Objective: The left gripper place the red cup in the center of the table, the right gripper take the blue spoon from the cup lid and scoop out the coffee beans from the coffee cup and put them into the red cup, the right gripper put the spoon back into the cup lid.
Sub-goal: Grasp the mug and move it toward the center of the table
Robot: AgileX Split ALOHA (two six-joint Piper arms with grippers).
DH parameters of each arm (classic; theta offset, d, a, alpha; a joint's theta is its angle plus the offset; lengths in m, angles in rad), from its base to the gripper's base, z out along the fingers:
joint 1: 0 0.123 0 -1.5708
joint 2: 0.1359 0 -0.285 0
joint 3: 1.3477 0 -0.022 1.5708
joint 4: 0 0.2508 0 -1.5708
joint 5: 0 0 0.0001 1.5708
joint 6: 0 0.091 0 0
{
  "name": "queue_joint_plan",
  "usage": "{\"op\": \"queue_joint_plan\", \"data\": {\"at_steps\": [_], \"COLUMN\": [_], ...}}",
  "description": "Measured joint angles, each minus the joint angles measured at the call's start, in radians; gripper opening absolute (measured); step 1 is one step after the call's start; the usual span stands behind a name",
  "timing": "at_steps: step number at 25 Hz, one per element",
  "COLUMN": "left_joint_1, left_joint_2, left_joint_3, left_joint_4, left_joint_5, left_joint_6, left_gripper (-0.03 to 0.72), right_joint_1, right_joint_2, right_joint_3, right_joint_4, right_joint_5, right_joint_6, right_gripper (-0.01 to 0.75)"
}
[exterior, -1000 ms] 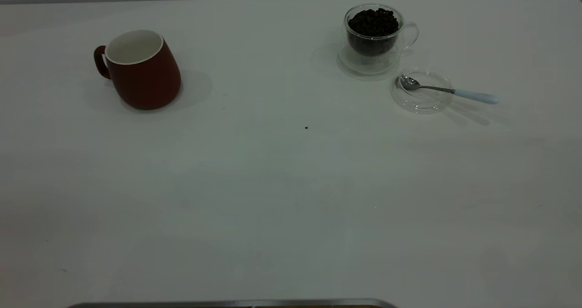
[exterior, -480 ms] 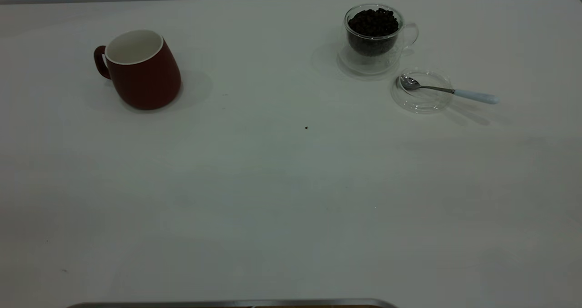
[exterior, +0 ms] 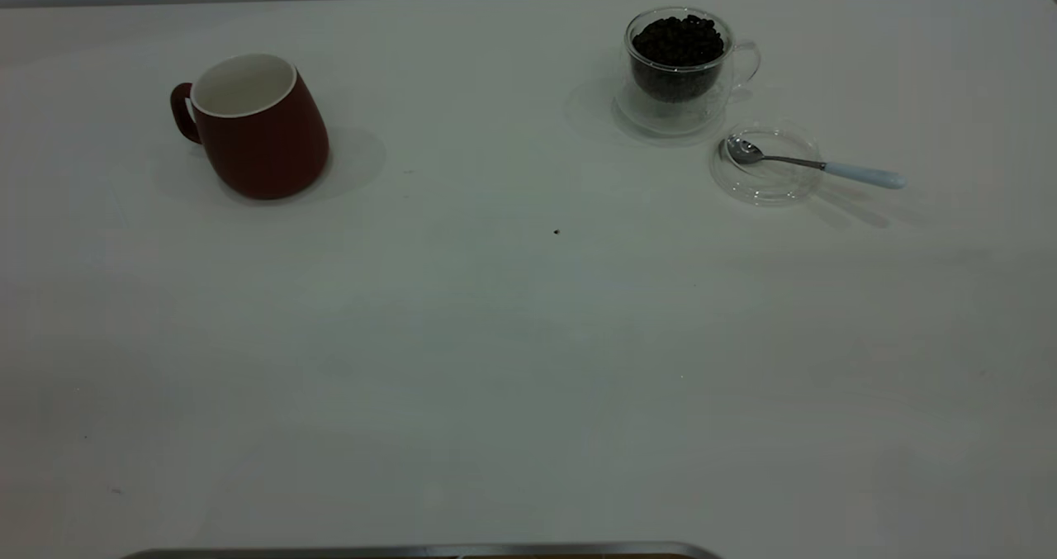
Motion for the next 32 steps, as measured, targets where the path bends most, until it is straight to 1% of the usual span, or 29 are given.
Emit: {"op": "queue_joint_plan", "data": {"at_steps": [3,7,10,13,17,19,22,25,30,32], "left_joint_1": [0.0,0.0,0.0,0.0,0.0,0.0,0.0,0.0,0.0,0.0], "left_joint_2": [0.126,0.382,0.601,0.812,1.102,1.243,1.476,1.677,1.902,1.976], "left_joint_3": [-0.063,-0.118,-0.151,-0.197,-0.3,-0.377,-0.516,-0.668,-0.9,-0.972], "left_joint_4": [0.003,0.013,0.026,0.035,0.041,0.039,0.031,0.029,0.022,-0.016], "left_joint_5": [-0.009,-0.081,-0.16,-0.274,-0.382,-0.429,-0.44,-0.419,-0.392,-0.38], "left_joint_6": [0.007,0.08,0.133,0.166,0.177,0.181,0.214,0.256,0.315,0.372], "left_gripper": [0.58,0.587,0.597,0.605,0.606,0.606,0.606,0.606,0.606,0.606], "right_joint_1": [0.0,0.0,0.0,0.0,0.0,0.0,0.0,0.0,0.0,0.0], "right_joint_2": [0.0,0.0,0.0,0.0,0.0,0.0,0.0,0.0,0.0,0.0], "right_joint_3": [0.0,0.0,0.0,0.0,0.0,0.0,0.0,0.0,0.0,0.0], "right_joint_4": [0.0,0.0,0.0,0.0,0.0,0.0,0.0,0.0,0.0,0.0], "right_joint_5": [0.0,0.0,0.0,0.0,0.0,0.0,0.0,0.0,0.0,0.0], "right_joint_6": [0.0,0.0,0.0,0.0,0.0,-0.006,0.0,0.0,0.0,0.0], "right_gripper": [0.242,0.242,0.242,0.242,0.242,0.242,0.242,0.242,0.242,0.242]}}
